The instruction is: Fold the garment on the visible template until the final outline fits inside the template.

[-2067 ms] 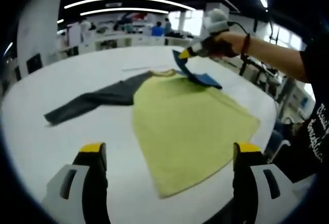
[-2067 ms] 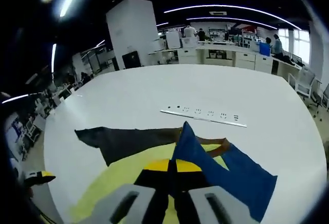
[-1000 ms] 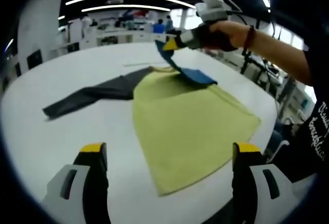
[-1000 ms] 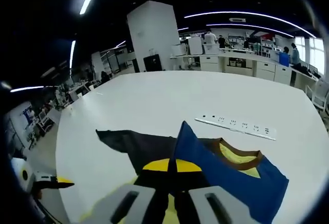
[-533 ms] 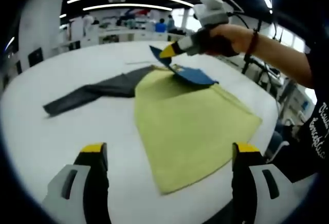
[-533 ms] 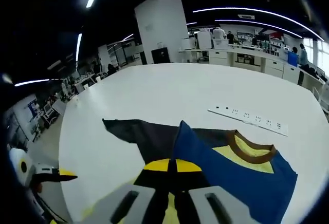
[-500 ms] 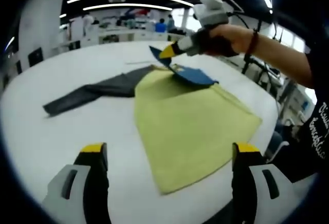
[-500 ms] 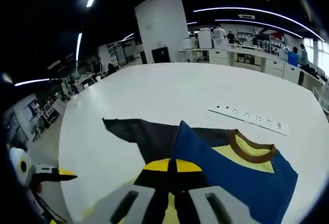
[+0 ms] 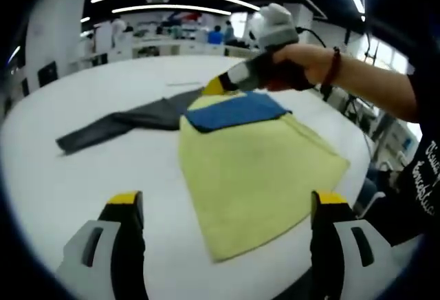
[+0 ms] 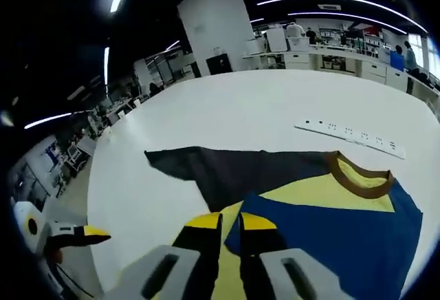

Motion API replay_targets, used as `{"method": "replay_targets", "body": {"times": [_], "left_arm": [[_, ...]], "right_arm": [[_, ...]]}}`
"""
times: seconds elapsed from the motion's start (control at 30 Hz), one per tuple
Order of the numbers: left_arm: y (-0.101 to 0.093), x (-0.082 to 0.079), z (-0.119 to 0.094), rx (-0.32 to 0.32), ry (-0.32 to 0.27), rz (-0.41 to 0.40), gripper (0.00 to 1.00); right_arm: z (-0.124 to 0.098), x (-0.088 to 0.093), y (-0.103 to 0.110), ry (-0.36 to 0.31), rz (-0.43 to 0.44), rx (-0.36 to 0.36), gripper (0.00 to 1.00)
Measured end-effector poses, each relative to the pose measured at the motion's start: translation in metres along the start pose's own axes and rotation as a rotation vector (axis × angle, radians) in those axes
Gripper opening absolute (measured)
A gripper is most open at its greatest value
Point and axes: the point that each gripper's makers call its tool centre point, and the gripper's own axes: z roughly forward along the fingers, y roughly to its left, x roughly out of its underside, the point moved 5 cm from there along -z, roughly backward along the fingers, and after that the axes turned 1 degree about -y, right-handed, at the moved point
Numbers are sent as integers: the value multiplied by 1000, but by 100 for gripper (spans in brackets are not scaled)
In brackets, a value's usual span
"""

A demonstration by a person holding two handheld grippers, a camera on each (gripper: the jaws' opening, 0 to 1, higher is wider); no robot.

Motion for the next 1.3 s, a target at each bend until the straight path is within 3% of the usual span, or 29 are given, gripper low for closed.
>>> {"method": "replay_targets", "body": {"times": [0.43, 0.73, 0.9, 1.3], "left_arm": [[0, -2, 1, 0, -6, 4, 99], [0, -4, 1, 3, -5, 16, 99], [-1, -5, 0, 3, -7, 16, 99], [-2, -5, -1, 8, -3, 29, 99]], "right_arm": [[-26, 2, -42, -41, -47, 131, 53], [-49, 7, -68, -46, -66, 175, 73], [-63, 13, -86, -35, -51, 215, 80], [-106, 38, -134, -13, 8, 305, 81]]}}
